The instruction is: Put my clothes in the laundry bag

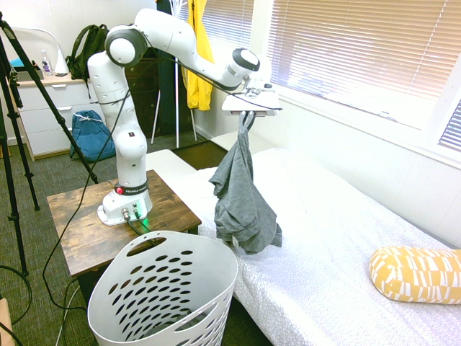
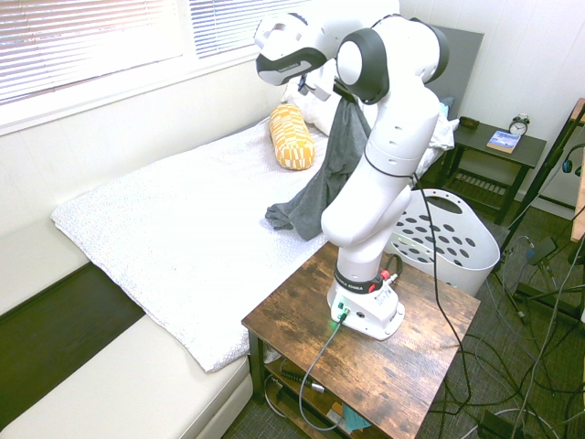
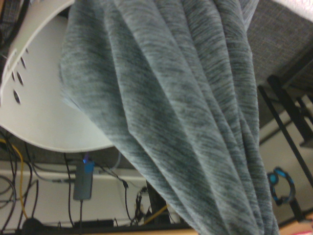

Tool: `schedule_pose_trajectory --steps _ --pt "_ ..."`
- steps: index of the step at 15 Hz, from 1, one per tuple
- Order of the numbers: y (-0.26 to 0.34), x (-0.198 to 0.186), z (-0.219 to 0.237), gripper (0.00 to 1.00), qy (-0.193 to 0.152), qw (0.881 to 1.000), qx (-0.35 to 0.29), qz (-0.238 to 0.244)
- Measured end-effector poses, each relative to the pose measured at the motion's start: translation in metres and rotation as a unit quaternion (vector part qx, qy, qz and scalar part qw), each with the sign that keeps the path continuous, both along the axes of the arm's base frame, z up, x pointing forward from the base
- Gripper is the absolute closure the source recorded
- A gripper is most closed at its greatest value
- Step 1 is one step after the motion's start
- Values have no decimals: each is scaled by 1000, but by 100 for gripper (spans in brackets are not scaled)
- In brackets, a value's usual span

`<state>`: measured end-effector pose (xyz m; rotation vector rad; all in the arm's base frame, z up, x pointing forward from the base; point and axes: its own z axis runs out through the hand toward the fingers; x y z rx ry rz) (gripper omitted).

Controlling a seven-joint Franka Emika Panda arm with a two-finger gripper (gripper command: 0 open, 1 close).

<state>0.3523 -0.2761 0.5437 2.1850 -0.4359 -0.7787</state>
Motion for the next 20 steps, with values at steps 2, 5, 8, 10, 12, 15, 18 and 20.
schedule_pose_trajectory --steps 2,5,8,10,12,15,18,20 --pt "-26 -29 22 100 24 999 -23 -11" --pt "-66 -73 55 100 74 995 -58 -38" --pt "-81 -105 96 100 100 990 -75 -61" --pt "-79 -120 104 100 131 986 -69 -72" --pt "-74 -139 82 100 177 979 -59 -80" --pt "-78 -176 12 100 215 972 -38 -87" --pt "-80 -202 -62 0 221 971 -37 -82" --pt "-82 -211 -100 0 209 974 -56 -61"
